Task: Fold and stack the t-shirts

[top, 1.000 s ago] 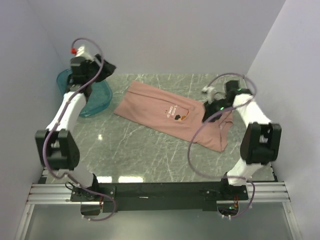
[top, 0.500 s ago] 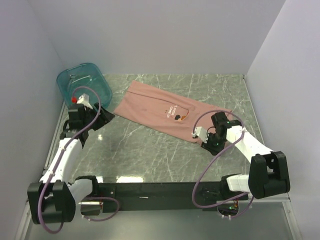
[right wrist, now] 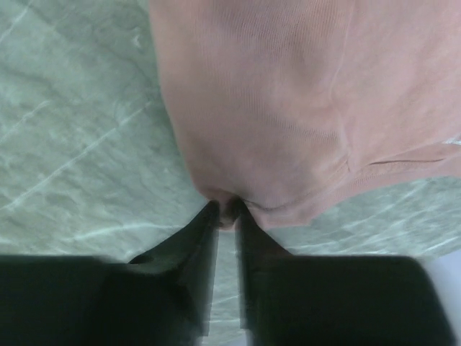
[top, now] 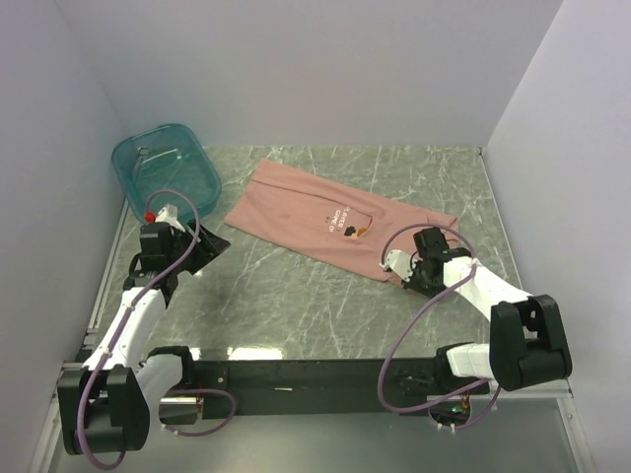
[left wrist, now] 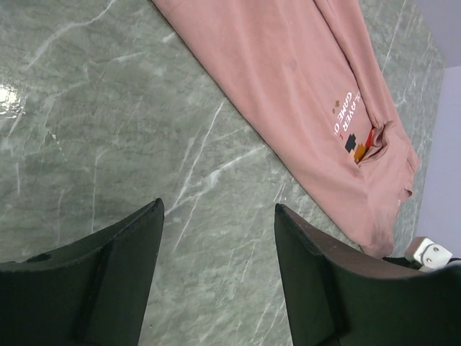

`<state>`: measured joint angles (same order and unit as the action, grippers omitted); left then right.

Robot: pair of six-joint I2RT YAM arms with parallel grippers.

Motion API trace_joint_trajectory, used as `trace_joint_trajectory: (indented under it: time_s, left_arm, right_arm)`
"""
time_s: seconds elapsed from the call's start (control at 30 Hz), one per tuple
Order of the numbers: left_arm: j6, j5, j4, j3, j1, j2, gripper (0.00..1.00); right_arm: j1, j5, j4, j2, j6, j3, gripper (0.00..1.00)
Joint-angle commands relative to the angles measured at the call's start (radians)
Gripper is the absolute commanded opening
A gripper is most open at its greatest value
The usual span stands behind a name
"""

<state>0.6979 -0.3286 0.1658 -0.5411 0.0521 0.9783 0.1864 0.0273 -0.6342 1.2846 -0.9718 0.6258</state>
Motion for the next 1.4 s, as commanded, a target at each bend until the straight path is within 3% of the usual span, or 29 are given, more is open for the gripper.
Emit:
trace_joint_trajectory:
  time_s: [0.0,0.1,0.3,0.57,0.7,0.8,1.07,1.37]
  left_arm:
    - [0.017,-0.023,-0.055,0.023,0.002,-0.029,0.68]
    - [0.025,-0.03,-0.066,0.039,0.002,-0.032,0.68]
    - [0.02,-0.056,-0.094,0.044,0.002,-0.009,0.68]
    - [0.058,-0.05,-0.158,0.001,-0.047,0.131,0.66]
    - [0.068,0.06,-0.134,-0.097,-0.184,0.226,0.66]
    - [0.086,0.206,-0.083,-0.151,-0.268,0.305,0.65]
    - [0.205,0.39,-0.107,-0.2,-0.313,0.467,0.58]
    - [0.307,0.526,-0.086,-0.286,-0.33,0.646,0.53]
  right_arm:
    - [0.015,0.022,0.045,0.022,0.021,-0.017,0.18]
    - [0.015,0.019,0.025,0.018,0.016,-0.02,0.0]
    - [-0.039,0.085,-0.008,-0.071,-0.054,-0.066,0.0]
    - [-0.261,0.128,-0.019,-0.084,-0.154,-0.038,0.0]
    - [-0.335,0.112,-0.024,-0.074,-0.163,0.014,0.35]
    - [-0.361,0.063,-0.068,-0.076,-0.151,0.096,0.44]
    - [-0.343,-0.323,-0.269,0.004,0.051,0.35,0.48]
    - [-0.234,-0.51,-0.191,0.051,0.281,0.399,0.48]
